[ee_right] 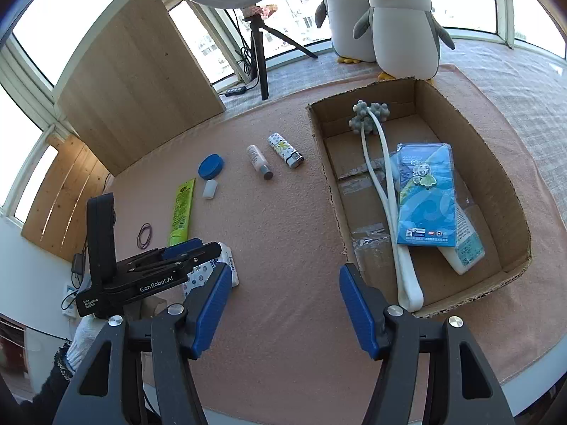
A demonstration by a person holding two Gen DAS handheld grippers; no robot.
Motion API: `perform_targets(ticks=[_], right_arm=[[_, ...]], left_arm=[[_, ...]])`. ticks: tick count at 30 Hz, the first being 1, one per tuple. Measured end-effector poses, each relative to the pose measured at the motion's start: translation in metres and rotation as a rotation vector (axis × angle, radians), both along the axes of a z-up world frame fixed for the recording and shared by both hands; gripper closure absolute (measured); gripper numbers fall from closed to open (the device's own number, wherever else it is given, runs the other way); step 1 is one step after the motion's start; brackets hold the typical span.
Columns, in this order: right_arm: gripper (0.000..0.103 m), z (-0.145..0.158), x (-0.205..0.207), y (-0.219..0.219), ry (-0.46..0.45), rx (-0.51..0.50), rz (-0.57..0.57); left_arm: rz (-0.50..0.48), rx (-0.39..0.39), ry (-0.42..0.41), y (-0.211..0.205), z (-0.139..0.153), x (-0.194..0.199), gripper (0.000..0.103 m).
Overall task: Organize objects
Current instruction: 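Move the right tool to the Vinda tissue pack and grasp it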
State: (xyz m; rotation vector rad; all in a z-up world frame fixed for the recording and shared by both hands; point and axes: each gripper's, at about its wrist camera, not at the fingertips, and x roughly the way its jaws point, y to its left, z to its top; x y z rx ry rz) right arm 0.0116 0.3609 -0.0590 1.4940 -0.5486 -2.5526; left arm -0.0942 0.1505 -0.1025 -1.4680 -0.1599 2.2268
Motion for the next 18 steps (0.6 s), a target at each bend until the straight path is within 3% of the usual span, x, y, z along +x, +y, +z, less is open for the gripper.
perform_targets(ticks=[7, 11, 18], right_arm=[[0.044, -0.025, -0.002, -0.037, -0.07, -0.077, 0.03], [0.044, -0.039, -0.005, -0.049, -0.115, -0.127, 0.044], [0.043, -0.051, -0.019, -0.061, -0.143, -0.176, 0.071]], left_arm=[[0.04, 0.089, -0.021, -0.047, 0.003, 0.003, 0.051], [-0.024, 0.104, -0.034, -0.048, -0.001, 0.015, 0.051], [-0.177, 0.119, -0.043, -0.014, 0.001, 0.054, 0.051]])
